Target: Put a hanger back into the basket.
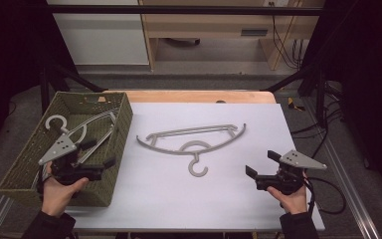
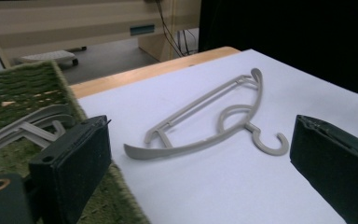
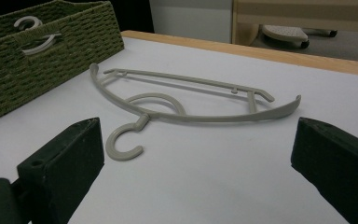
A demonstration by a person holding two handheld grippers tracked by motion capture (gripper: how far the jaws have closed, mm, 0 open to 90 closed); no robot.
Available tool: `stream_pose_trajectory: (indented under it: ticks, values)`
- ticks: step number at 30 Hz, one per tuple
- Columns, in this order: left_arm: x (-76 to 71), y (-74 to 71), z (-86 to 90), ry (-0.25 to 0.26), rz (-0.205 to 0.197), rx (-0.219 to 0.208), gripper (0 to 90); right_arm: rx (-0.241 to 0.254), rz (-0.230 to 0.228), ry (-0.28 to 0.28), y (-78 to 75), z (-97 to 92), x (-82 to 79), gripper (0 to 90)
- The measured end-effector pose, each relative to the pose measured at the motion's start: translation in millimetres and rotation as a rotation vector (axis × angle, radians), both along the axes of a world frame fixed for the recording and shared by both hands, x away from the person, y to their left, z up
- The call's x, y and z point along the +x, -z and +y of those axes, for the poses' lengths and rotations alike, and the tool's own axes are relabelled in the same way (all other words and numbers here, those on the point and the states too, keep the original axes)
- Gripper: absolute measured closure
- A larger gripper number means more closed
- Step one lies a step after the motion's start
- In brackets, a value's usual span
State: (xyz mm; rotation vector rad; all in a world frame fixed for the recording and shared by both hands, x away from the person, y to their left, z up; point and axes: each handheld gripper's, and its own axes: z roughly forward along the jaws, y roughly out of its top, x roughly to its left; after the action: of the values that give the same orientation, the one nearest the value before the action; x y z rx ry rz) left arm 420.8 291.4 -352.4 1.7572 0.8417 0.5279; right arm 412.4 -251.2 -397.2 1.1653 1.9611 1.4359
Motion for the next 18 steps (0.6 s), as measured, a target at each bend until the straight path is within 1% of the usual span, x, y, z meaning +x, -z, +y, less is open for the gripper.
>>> stream_pose_trajectory:
  ticks: [3, 5, 7, 9, 11, 12, 16, 18]
  values:
    - [-3.2, -0.3, -8.9, 0.024, -0.005, -0.004, 6.2, 0.000, 0.001, -0.006, -0.2, 1.0, -0.4, 2.8]
    - [-5.6, -1.1, -15.3, 0.035, -0.020, -0.004, 7.3, -0.003, 0.001, -0.007, -0.4, 1.1, -0.4, 2.8]
    - [-6.9, -1.4, -21.2, 0.056, -0.021, -0.007, 8.2, 0.000, -0.001, -0.007, -0.6, 1.0, -0.3, 2.9]
    - [-7.9, -1.3, -26.6, 0.063, -0.030, -0.006, 10.4, -0.006, 0.002, -0.009, -0.1, 0.9, -0.2, 2.8]
    - [-7.4, -0.3, -31.8, 0.081, -0.024, -0.008, 11.6, -0.008, 0.005, -0.007, 0.6, 1.1, 0.0, 2.8]
    - [-7.0, 0.3, -35.0, 0.089, -0.021, 0.000, 12.4, -0.010, 0.004, -0.008, 0.7, 1.3, 0.0, 2.8]
    - [-4.5, 2.2, -45.8, 0.111, -0.015, 0.009, 15.0, -0.011, -0.001, -0.015, 0.6, 2.6, -0.1, 2.8]
    - [-2.8, 2.6, -52.9, 0.129, -0.011, 0.029, 16.4, -0.014, -0.003, -0.015, 0.5, 2.7, -0.1, 2.8]
